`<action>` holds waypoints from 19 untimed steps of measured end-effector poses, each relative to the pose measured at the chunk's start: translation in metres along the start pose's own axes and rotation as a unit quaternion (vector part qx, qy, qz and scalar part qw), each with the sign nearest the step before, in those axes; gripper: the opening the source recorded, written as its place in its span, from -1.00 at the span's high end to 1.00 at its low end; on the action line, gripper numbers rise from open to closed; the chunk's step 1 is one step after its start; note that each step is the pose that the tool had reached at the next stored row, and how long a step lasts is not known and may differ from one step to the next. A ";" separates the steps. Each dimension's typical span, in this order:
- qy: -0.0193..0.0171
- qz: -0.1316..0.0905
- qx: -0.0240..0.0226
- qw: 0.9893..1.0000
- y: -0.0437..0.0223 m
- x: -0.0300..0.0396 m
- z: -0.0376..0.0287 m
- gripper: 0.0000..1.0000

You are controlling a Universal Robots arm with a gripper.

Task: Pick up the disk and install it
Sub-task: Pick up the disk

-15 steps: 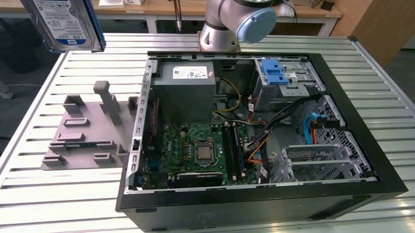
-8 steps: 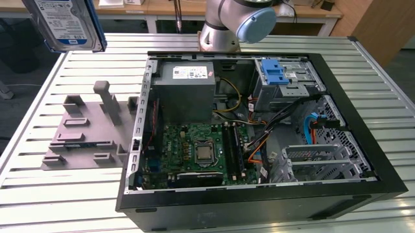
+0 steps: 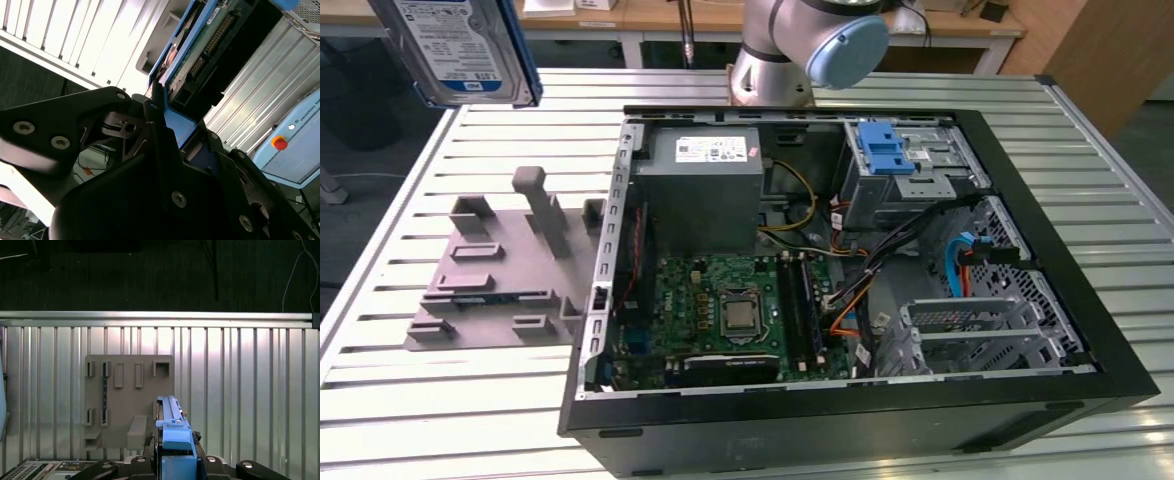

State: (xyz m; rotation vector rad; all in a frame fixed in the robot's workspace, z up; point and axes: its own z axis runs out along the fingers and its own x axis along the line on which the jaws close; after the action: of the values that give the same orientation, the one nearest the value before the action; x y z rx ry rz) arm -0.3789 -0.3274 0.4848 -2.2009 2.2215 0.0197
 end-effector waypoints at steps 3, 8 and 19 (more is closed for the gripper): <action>0.000 0.000 0.000 1.000 -0.0007 0.0000 0.0000 0.27; 0.000 0.000 0.000 1.000 -0.0020 0.0000 0.0000 0.27; 0.000 0.000 0.000 1.000 -0.0047 0.0000 0.0000 0.27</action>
State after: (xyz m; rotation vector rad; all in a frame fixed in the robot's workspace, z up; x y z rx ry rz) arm -0.3742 -0.3274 0.4848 -2.2010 2.2215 0.0198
